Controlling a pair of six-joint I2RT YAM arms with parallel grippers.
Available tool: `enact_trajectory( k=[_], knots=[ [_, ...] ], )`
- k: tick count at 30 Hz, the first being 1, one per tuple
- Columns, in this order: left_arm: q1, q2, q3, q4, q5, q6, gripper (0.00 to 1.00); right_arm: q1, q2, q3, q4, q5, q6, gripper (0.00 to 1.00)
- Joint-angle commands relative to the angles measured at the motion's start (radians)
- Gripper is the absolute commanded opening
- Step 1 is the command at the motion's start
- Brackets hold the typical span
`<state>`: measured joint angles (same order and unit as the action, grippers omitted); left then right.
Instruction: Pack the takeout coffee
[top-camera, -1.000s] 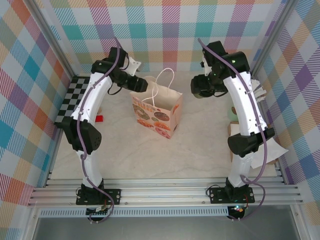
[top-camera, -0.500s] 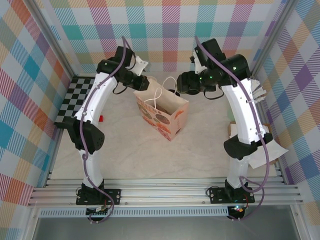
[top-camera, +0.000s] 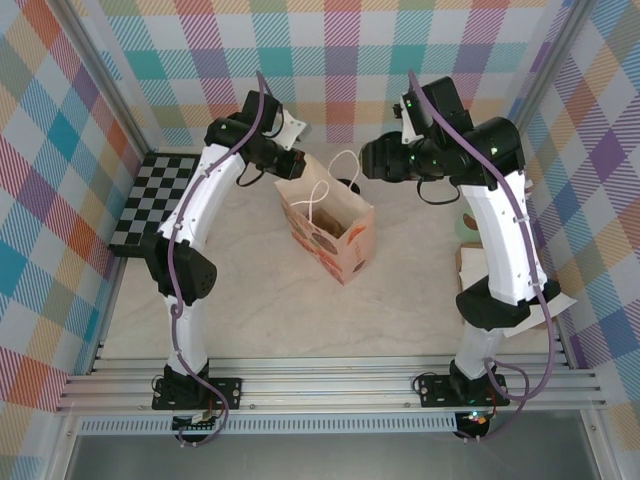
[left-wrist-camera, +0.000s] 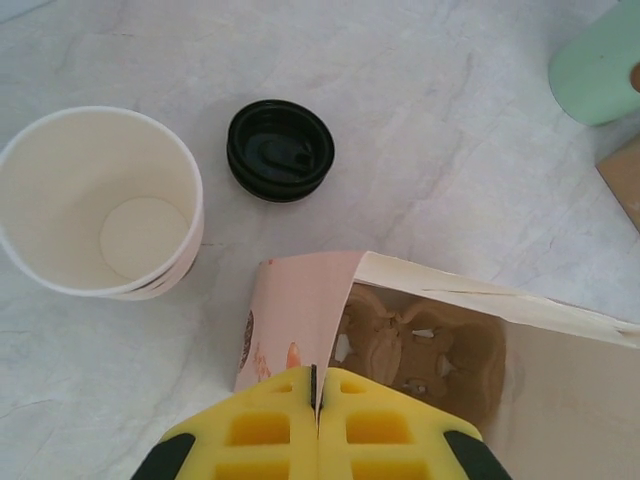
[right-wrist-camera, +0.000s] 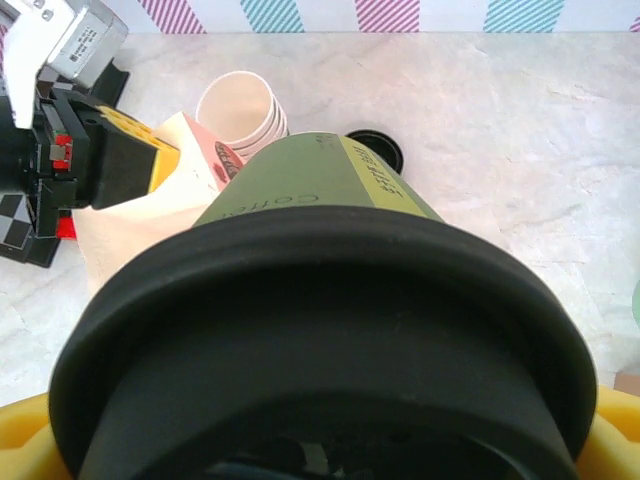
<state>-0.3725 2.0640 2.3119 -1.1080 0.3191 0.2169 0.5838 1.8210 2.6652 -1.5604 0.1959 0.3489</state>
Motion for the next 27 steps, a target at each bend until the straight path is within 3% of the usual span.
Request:
enact_trajectory(
  k=[1,8,16,27],
  knots=[
    [0.0,0.014,0.04,-0.028,-0.004,-0.041,0.0,0.019,-0.023,0.004,0.101,-0.086,-0.051,0.24],
    [0.0,0.034,0.06,-0.033,0.033,-0.097,0.0,0.074,0.002,-0.007,0.23,-0.175,-0.136,0.25],
    [-0.001,0.039,0.08,-0.039,0.056,-0.117,0.0,0.094,0.117,0.011,0.032,-0.196,-0.092,0.23],
    [-0.006,0.056,0.107,-0.02,0.218,-0.091,0.0,0.106,0.252,0.021,-0.147,-0.15,-0.086,0.22]
  ],
)
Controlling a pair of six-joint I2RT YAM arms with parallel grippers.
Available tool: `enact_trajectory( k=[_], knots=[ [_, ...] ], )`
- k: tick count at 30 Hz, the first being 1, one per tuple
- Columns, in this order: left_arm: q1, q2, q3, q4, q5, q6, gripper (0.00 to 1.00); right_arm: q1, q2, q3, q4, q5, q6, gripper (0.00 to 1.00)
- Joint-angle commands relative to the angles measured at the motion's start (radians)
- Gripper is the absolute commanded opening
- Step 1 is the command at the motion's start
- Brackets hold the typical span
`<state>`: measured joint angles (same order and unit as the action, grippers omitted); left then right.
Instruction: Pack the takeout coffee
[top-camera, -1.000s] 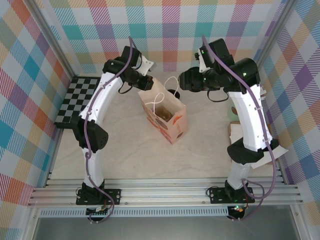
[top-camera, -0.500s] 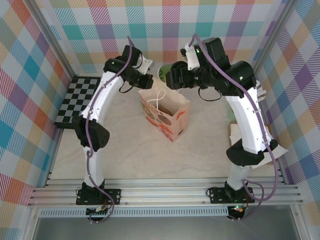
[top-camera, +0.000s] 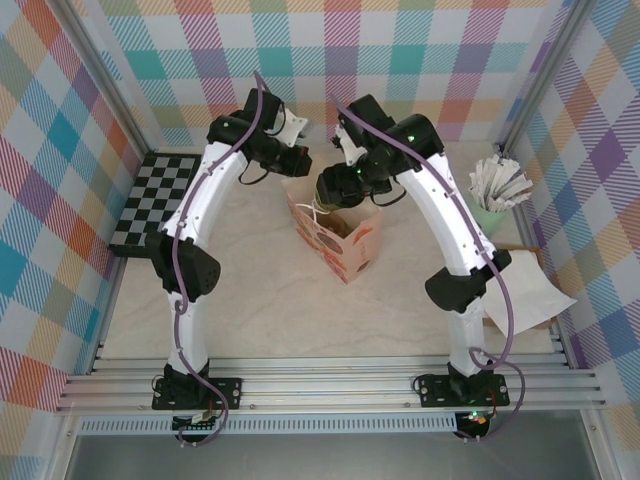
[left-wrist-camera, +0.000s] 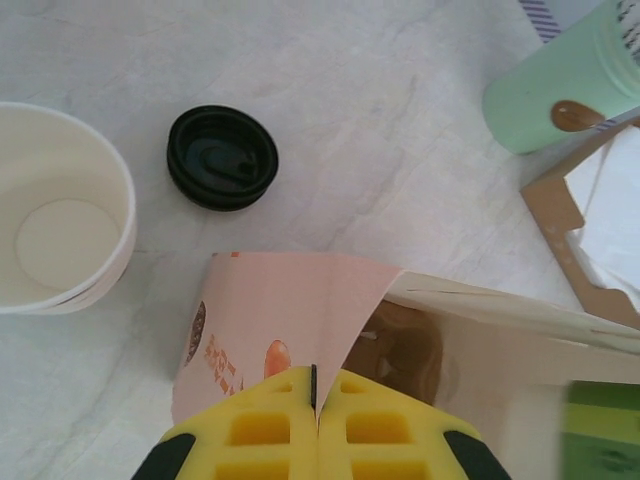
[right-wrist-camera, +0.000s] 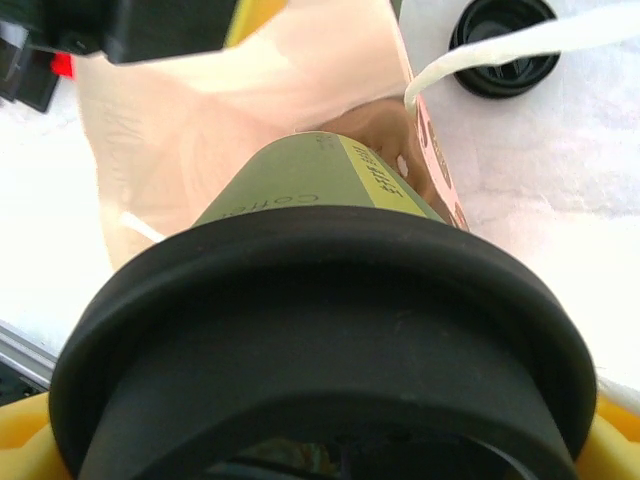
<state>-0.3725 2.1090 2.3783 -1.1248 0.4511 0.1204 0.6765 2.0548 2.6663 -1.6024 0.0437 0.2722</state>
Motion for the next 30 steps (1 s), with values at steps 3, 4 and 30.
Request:
enact_trajectory(
  k=[3,4,30],
  knots=[
    [-0.011,0.029,0.066,0.0,0.108,0.005,0.0,0.014,0.039,0.02,-0.127,0.012,-0.032,0.21],
    [-0.012,0.035,0.073,-0.001,0.113,0.003,0.0,0.015,0.046,0.02,-0.131,0.009,-0.041,0.21],
    [-0.031,0.117,0.171,-0.029,0.019,-0.164,0.0,0.067,-0.03,-0.016,-0.074,0.085,-0.169,0.2]
  ],
)
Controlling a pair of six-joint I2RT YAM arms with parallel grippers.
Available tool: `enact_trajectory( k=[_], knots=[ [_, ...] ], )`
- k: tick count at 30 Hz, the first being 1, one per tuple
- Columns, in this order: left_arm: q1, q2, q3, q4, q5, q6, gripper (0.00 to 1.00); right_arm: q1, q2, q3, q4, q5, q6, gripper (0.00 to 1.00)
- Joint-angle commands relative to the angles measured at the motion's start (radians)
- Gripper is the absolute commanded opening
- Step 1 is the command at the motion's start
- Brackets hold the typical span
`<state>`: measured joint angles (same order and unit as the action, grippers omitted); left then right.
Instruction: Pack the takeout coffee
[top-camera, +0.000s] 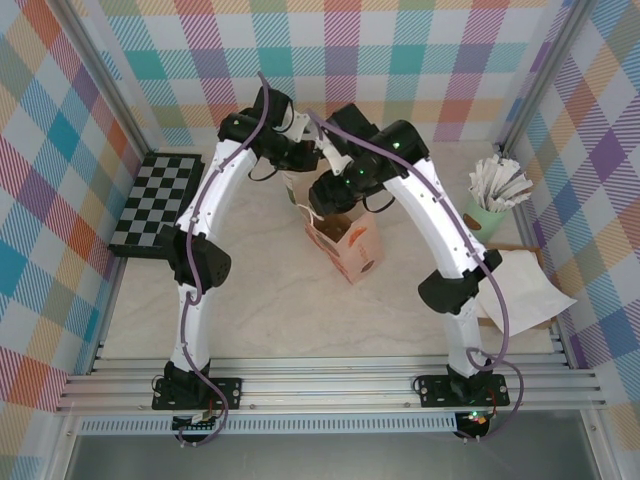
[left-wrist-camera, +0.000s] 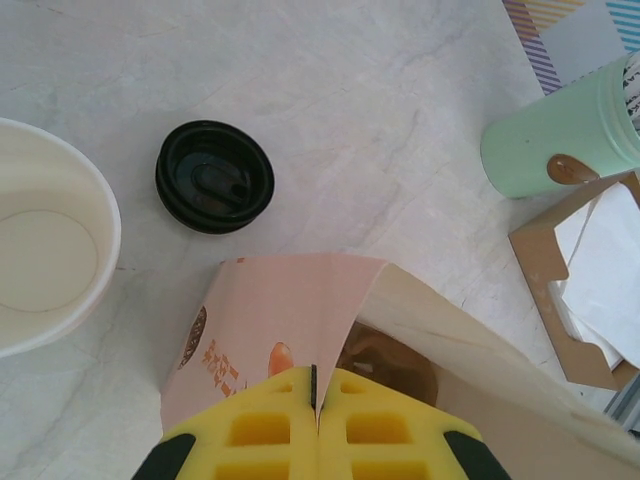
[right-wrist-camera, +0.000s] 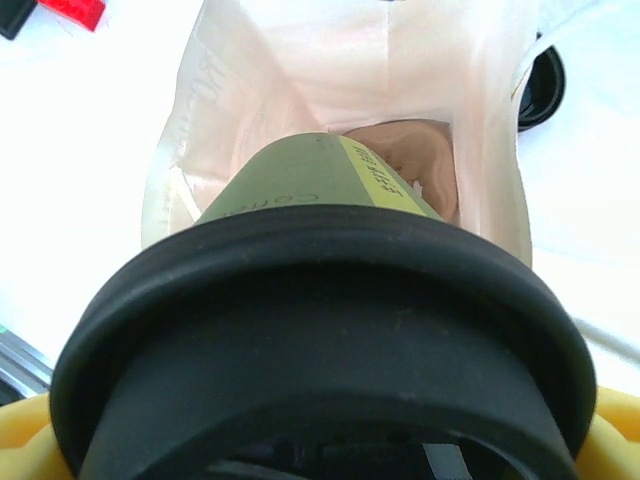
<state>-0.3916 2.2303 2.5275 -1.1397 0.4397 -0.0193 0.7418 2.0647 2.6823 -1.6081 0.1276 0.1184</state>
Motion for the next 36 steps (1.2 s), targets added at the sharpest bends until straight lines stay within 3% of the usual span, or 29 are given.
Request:
enact_trajectory(
  k=[1,12,27,36],
  knots=[
    [-0.012,-0.007,0.022,-0.009,0.046,-0.03,0.0,0.003,-0.036,-0.048,-0.067,-0.02,-0.008,0.2],
    [-0.023,-0.015,0.014,-0.009,0.197,-0.019,0.0,-0.013,0.06,-0.074,-0.119,-0.03,0.054,0.18],
    [0.008,-0.028,0.016,-0.01,0.224,0.035,0.0,-0.094,0.097,-0.111,-0.177,-0.002,0.093,0.17],
    [0.026,-0.015,0.016,0.069,0.269,-0.088,0.0,-0.092,0.108,-0.18,-0.144,-0.022,0.029,0.17]
  ],
)
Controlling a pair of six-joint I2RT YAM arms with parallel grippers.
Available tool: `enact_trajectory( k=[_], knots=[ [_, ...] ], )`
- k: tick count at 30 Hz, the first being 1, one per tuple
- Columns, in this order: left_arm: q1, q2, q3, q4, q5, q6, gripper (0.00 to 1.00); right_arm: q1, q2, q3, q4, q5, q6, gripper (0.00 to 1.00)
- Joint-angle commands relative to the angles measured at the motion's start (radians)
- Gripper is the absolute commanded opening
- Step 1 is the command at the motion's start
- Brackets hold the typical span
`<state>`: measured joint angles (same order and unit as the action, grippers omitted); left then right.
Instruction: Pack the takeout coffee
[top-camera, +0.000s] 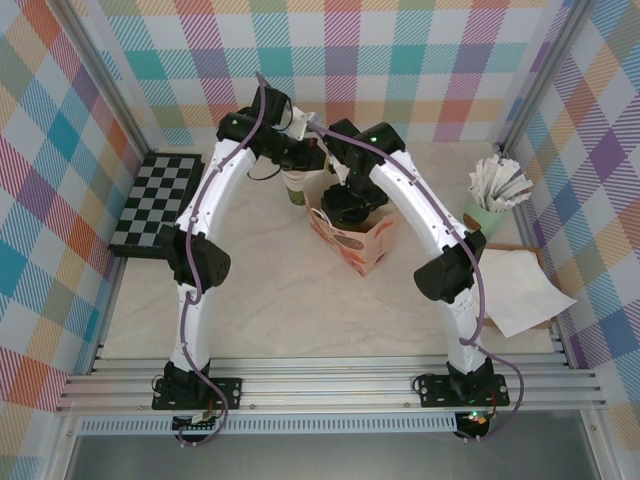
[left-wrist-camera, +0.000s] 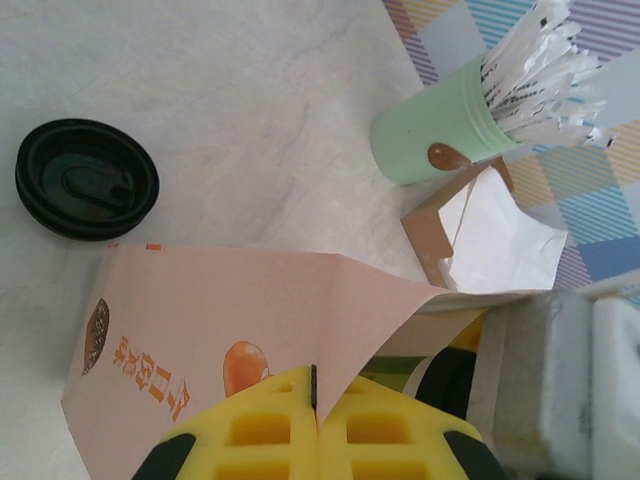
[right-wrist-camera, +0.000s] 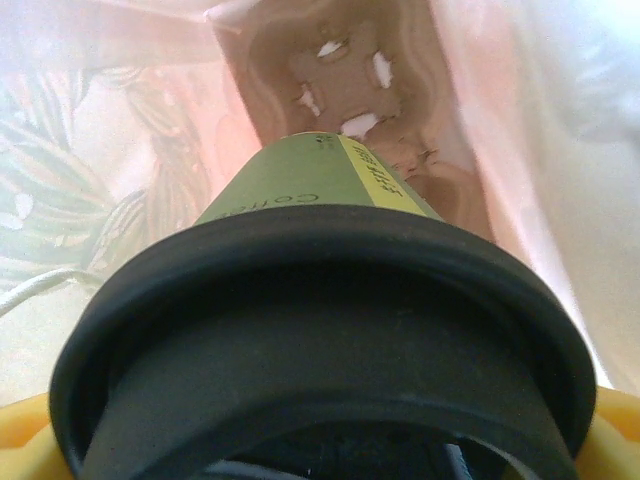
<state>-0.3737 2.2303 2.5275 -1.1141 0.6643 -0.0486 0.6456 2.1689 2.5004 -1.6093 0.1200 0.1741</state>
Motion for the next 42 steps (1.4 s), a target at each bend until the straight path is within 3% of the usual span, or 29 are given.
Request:
enact_trajectory(
  k=[1,6,11,16,21,24,26,28,34,39,42],
  knots=[
    [0.011,-0.01,0.016,0.046,0.039,-0.077,0.0,0.009,0.006,0.003,-0.14,-0.022,-0.032,0.17],
    [0.02,0.006,0.02,0.042,0.032,-0.094,0.0,0.033,-0.012,-0.055,-0.112,-0.027,-0.098,0.15],
    [0.029,0.032,0.051,0.044,0.127,-0.107,0.01,0.034,-0.001,-0.081,-0.109,-0.014,-0.122,0.14],
    [0.067,0.03,0.063,-0.01,0.138,-0.063,0.16,0.025,0.017,-0.061,-0.096,-0.049,-0.137,0.14],
    [0.136,0.027,0.067,-0.022,0.235,-0.049,0.29,0.008,0.013,-0.071,-0.093,-0.104,-0.147,0.15],
    [0.135,0.032,0.065,-0.085,0.312,0.038,0.46,-0.004,0.015,-0.085,-0.08,-0.152,-0.169,0.15],
    [0.128,0.031,0.064,-0.147,0.295,0.109,0.57,-0.011,0.028,-0.085,-0.067,-0.18,-0.176,0.15],
    [0.125,0.021,0.058,-0.192,0.232,0.163,0.61,-0.01,0.045,-0.08,-0.056,-0.163,-0.183,0.15],
    [0.113,0.005,0.017,-0.21,0.158,0.235,0.61,-0.011,0.079,-0.065,-0.025,-0.112,-0.19,0.15],
    [0.111,0.006,0.003,-0.243,0.306,0.298,0.66,-0.014,0.069,-0.09,-0.021,-0.097,-0.185,0.15],
    [0.107,-0.002,-0.021,-0.248,0.289,0.319,0.67,-0.014,0.05,-0.123,-0.021,-0.101,-0.179,0.15]
  ],
)
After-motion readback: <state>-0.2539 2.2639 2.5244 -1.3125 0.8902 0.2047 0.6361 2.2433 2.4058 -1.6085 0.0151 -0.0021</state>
